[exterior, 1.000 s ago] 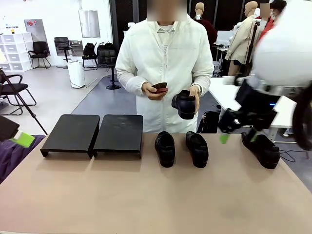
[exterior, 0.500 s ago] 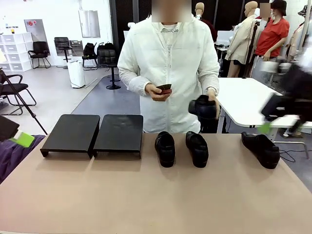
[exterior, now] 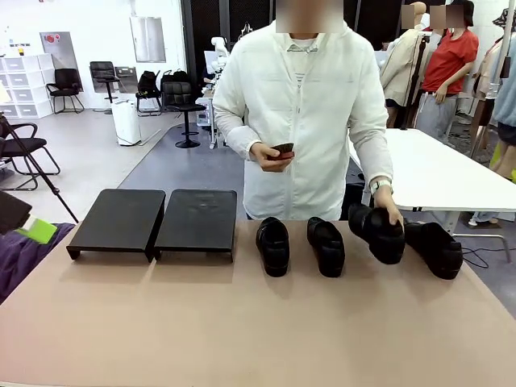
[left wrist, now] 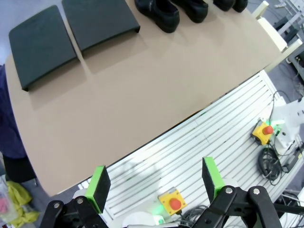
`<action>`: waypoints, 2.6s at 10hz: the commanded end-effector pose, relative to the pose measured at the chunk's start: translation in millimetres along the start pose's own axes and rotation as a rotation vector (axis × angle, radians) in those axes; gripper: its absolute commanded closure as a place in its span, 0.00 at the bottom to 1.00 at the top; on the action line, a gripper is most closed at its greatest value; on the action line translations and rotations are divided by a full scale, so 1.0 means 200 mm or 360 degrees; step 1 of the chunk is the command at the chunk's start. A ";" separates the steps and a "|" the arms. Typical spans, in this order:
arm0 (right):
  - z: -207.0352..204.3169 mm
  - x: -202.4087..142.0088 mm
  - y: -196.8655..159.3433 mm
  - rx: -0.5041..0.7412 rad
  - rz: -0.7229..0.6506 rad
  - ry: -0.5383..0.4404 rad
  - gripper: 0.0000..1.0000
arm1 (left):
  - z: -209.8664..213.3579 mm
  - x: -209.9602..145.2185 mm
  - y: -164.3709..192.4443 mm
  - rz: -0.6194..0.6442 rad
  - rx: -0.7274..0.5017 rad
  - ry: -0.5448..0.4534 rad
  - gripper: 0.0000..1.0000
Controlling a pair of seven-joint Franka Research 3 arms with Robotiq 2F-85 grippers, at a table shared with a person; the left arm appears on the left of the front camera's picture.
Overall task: Organize the shoes by placing them on the stand.
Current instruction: Pick up one Shoe and place it in the middle of the table.
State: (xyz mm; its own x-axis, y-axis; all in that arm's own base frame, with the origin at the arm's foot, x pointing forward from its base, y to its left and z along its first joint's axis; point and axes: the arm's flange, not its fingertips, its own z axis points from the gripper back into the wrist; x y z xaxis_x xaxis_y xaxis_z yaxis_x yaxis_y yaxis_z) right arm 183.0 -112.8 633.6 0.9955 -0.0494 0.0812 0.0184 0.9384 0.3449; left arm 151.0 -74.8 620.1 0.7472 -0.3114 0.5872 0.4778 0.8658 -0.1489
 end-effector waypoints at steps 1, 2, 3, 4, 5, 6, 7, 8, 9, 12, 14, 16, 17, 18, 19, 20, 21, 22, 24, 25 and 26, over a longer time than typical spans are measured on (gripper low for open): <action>0.02 0.01 -0.07 0.0161 -0.0009 -0.0011 0.00 | 0.00 0.00 0.00 -0.0020 -0.0029 0.0005 0.00; -0.01 0.01 -0.06 0.0172 0.0021 -0.0032 0.00 | 0.00 0.00 0.00 -0.0020 -0.0029 0.0005 0.00; -0.05 0.02 -0.02 0.0152 -0.0001 -0.0049 0.00 | 0.00 0.00 0.00 -0.0020 -0.0029 0.0005 0.00; -0.07 0.04 0.03 0.0125 -0.0024 -0.0104 0.00 | 0.00 0.00 0.00 -0.0020 -0.0029 0.0005 0.00; -0.07 0.07 0.09 0.0114 -0.0070 -0.0155 0.00 | 0.00 0.00 0.00 -0.0020 -0.0029 0.0005 0.00; -0.10 0.12 0.22 0.0098 -0.0054 -0.0177 0.00 | 0.00 0.00 0.00 -0.0020 -0.0029 0.0005 0.00; -0.17 0.20 0.40 0.0047 -0.0039 -0.0187 0.00 | 0.00 0.00 0.00 -0.0020 -0.0029 0.0005 0.00; -0.28 0.30 0.61 -0.0026 0.0013 -0.0148 0.00 | 0.00 0.00 0.00 -0.0020 -0.0029 0.0005 0.00; -0.43 0.44 0.84 -0.0131 -0.0070 -0.0202 0.00 | 0.00 0.00 0.00 -0.0020 -0.0029 0.0005 0.00; -0.97 0.75 1.34 -0.0400 0.0210 -0.0156 0.00 | 0.00 0.00 0.00 -0.0020 -0.0029 0.0005 0.00; -1.29 1.03 1.47 -0.0471 0.0395 0.0025 0.00 | 0.00 0.00 0.00 -0.0020 -0.0029 0.0005 0.00; -1.31 1.03 1.49 -0.0399 0.0431 0.0158 0.00 | 0.00 0.00 0.00 -0.0020 -0.0029 0.0005 0.00; -1.43 0.94 1.45 -0.0427 0.0428 0.0033 0.00 | 0.00 0.00 0.00 -0.0020 -0.0029 0.0005 0.00; -1.43 0.94 1.45 -0.0427 0.0428 0.0033 0.00 | 0.00 0.00 0.00 -0.0020 -0.0029 0.0005 0.00; -1.43 0.94 1.45 -0.0427 0.0428 0.0033 0.00 | 0.00 0.00 0.00 -0.0020 -0.0029 0.0005 0.00; -1.46 1.05 1.45 -0.0408 0.0441 0.0106 0.00 | 0.00 0.00 0.00 -0.0020 -0.0029 0.0005 0.00; -1.50 1.20 1.52 -0.0330 0.0440 0.0123 0.00 | 0.00 0.00 0.00 -0.0020 -0.0029 0.0005 0.00; -1.54 1.38 1.59 -0.0257 0.0399 0.0121 0.00 | 0.00 0.00 0.00 -0.0020 -0.0029 0.0005 0.00; -1.63 1.63 1.68 -0.0246 0.0344 0.0127 0.00 | 0.00 0.00 0.00 -0.0020 -0.0029 0.0005 0.00; -1.70 1.71 1.71 -0.0280 0.0260 0.0119 0.00 | 0.00 0.00 0.00 -0.0020 -0.0029 0.0005 0.00; -1.76 1.79 1.73 -0.0278 0.0185 0.0112 0.00 | 0.00 0.00 0.00 -0.0020 -0.0029 0.0005 0.00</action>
State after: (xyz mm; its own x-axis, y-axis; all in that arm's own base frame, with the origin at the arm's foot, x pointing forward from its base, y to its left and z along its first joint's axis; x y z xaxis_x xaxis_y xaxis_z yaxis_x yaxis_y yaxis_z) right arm 564.7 297.5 445.1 0.9878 0.1447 0.0578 -0.1535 0.9671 0.2029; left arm 150.8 -75.3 620.1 0.7469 -0.3129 0.5868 0.4783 0.8658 -0.1471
